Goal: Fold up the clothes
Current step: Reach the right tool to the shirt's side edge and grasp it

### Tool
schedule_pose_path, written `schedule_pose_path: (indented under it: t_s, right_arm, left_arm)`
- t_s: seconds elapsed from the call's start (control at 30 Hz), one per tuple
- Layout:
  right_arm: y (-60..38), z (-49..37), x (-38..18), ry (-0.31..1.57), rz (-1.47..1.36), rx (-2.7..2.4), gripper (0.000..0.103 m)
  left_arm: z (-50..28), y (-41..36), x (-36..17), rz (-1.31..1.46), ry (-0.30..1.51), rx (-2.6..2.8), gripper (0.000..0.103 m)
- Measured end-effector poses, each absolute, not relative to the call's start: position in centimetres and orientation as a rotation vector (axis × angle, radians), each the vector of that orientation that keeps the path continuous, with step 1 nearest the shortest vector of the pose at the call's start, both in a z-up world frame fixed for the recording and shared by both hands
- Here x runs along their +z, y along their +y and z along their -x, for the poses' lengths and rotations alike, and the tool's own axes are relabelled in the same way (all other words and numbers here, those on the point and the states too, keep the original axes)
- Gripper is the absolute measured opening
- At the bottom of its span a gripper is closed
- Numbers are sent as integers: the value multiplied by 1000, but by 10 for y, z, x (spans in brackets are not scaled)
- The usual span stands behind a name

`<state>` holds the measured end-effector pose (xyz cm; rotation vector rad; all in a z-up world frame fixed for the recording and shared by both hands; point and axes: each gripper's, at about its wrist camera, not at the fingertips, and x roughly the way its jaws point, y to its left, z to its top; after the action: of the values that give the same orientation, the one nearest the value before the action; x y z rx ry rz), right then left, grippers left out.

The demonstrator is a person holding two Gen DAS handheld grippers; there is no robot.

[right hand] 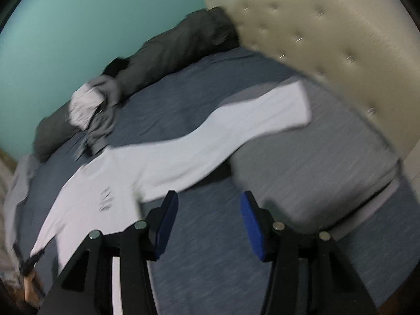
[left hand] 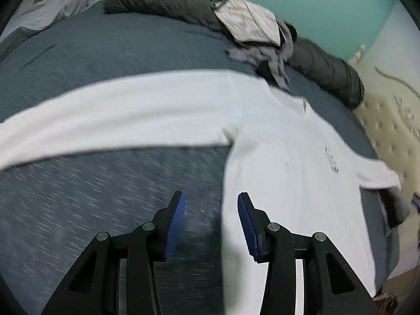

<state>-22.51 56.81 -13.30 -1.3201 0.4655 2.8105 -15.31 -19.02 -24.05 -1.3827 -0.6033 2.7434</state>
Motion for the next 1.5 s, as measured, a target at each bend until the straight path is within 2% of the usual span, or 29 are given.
schedule_pose_path:
  t_s: [0.4,0.63,1.1,1.23,1.3,1.37,1.43,1.5]
  right_arm:
    - [648,303,-137,562,1299,2625,55]
    - [672,332,-147,609,1324,2574,58]
    - [694,358,-182,649,1407,2504,58]
    - [685,366,-183,609,1440,2536,58]
    - [677,369,-184,559,1469,2556,52]
    - [664,371,-187,468,1514,2561,21]
    - [655,371,-185,391,1518,2564,9]
    - [652,369,-178,378,1482,2599,5]
  left_arm:
    - [155,-156,-282,1382,-532,2801,47]
    - [154,-159,-290,1370,-531,2831,53]
    - [154,-159,-291,1347,-497,2871,53]
    - [156,-159,-291,1348,-497,2865,53]
    - [156,-160,-292,1351,-503,2859,53]
    - [156,-160,-294,1355,-506,2856,53]
    - [156,-160,-294,1353,-508,2856,53]
    - [155,-160,-293,1347,-511,2858,53]
